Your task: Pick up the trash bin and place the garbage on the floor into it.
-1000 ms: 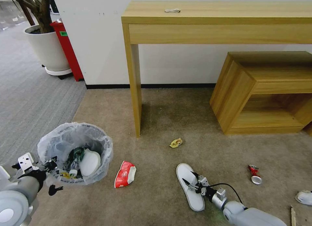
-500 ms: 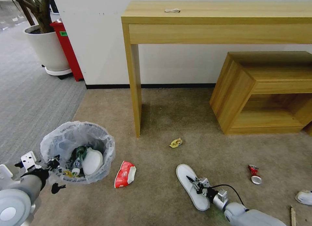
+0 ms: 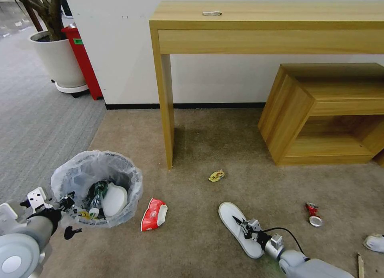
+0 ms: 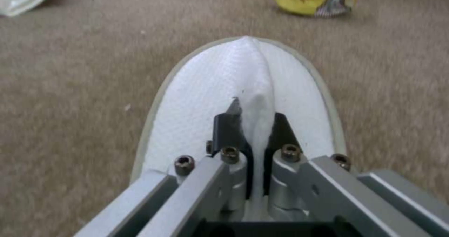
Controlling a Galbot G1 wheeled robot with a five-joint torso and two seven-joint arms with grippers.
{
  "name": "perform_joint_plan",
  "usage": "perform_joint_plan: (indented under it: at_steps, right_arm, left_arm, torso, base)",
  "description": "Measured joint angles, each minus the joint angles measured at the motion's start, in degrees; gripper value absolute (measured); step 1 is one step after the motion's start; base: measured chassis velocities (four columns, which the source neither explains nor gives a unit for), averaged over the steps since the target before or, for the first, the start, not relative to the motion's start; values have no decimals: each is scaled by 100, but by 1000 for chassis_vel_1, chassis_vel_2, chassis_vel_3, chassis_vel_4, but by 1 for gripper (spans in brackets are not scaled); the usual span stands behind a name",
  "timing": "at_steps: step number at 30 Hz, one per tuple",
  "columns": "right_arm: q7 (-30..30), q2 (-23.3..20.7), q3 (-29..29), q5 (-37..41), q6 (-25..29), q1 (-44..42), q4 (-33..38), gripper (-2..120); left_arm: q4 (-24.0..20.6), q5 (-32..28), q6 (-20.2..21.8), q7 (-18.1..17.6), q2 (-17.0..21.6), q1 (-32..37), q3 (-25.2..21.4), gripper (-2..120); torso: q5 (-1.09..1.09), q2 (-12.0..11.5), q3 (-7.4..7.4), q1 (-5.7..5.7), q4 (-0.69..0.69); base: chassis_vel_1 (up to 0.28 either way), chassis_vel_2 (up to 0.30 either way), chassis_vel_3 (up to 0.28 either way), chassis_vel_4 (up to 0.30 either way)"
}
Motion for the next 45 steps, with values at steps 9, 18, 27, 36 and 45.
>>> perform_joint_plan:
  at_steps: [9, 18, 27, 36, 45]
  right_arm:
    - [-12, -326, 144, -15, 70, -5, 488, 0]
    - [-17, -695, 650, -82, 97, -223, 1176, 0]
    - [5, -1155, 1392, -161, 95, -534, 2081, 0]
    - [168, -2123, 2354, -122, -162, -759, 4143, 0]
    - [306, -2404, 2333, 65, -322, -546, 5068, 0]
  left_arm:
    - [8, 88, 17, -19, -9, 21, 215, 0]
    - [-209, 128, 58, -143, -36, 103, 451, 0]
    - [-538, 37, 107, -216, 28, 328, 527, 0]
    - [-477, -69, 159, -123, 586, 158, 974, 0]
    - [-147, -87, 191, -30, 794, -231, 1328, 0]
  torso:
    - [-1, 0, 0, 0, 0]
    - [-1, 0, 0, 0, 0]
    - [1, 0, 0, 0, 0]
    - [1, 0, 0, 0, 0]
    - [-2, 0, 0, 0, 0]
  base:
    - [0, 0, 0, 0]
    - [0, 0, 0, 0]
    - [0, 0, 0, 0]
    - [0, 0, 0, 0]
    - [0, 0, 0, 0]
